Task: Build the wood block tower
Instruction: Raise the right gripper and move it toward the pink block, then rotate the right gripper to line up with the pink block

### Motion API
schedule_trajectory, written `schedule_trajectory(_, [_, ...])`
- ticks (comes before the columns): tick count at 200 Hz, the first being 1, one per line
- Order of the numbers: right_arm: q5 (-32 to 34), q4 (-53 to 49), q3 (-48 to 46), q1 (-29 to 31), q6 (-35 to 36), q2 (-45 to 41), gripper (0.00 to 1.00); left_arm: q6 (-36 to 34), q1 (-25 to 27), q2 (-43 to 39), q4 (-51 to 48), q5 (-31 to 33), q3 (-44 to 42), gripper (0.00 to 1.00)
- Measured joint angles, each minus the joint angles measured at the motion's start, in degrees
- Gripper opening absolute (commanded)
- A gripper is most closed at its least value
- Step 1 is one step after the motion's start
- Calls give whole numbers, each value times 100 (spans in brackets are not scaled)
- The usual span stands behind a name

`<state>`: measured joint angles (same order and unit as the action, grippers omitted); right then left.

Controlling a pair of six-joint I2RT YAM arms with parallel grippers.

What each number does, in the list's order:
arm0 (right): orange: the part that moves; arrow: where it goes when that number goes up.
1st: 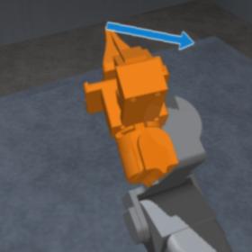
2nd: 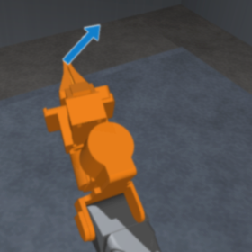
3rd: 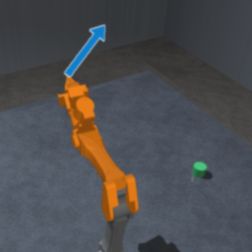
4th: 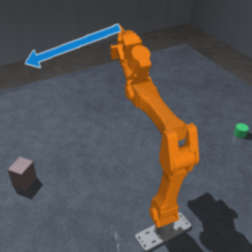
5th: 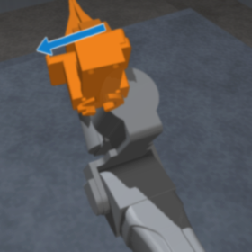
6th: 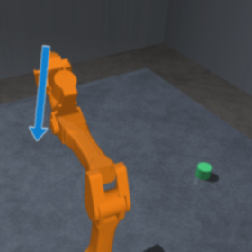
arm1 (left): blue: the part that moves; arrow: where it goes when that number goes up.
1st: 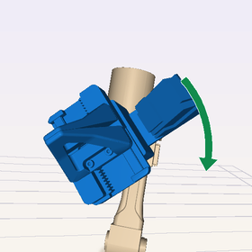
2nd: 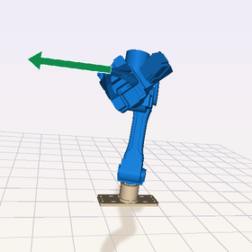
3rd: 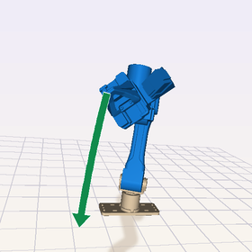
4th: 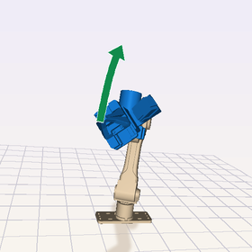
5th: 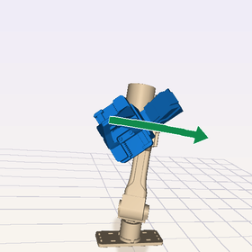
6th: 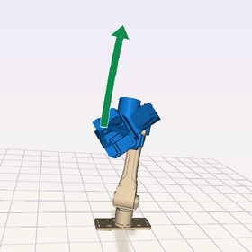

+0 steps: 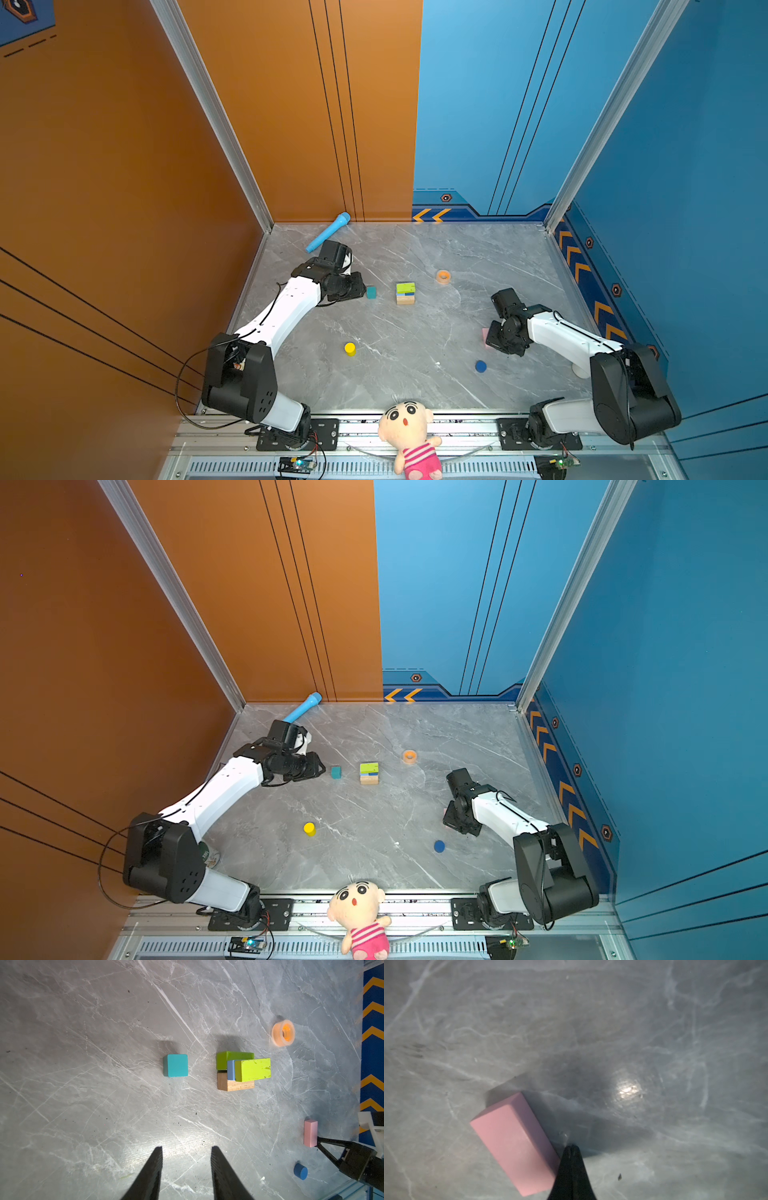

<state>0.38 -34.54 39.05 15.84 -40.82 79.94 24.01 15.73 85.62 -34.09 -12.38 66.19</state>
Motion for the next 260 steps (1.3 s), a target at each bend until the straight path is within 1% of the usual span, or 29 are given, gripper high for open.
schedule_trajectory(64, [-22, 273, 435, 791, -262, 527, 0, -2, 0, 39, -4, 0, 7, 41])
schedule_trajectory(90, [-22, 271, 732, 988, -297, 828, 0, -2, -2, 42, -4, 0, 7, 41])
schedule_trajectory(115, [-22, 264, 852, 1102, -302, 942, 0, -4, -2, 42, -4, 0, 7, 41])
schedule_trajectory(156, [-15, -20, 1021, 1237, -319, 890, 0, -7, -2, 42, -4, 0, 7, 41])
schedule_trajectory(199, [201, -407, 1316, 1338, -365, 219, 0, -24, -31, 42, -4, -4, 7, 41])
schedule_trajectory(216, [319, -518, 1375, 1353, -420, -31, 3, -26, -31, 42, -4, -4, 7, 41])
schedule_trajectory(229, [437, -603, 1384, 1355, -455, -201, 7, -26, -31, 39, -4, -4, 7, 41])
schedule_trajectory(260, [697, -748, 1360, 1355, -640, -516, 22, -48, -35, 31, -4, -9, 7, 41])
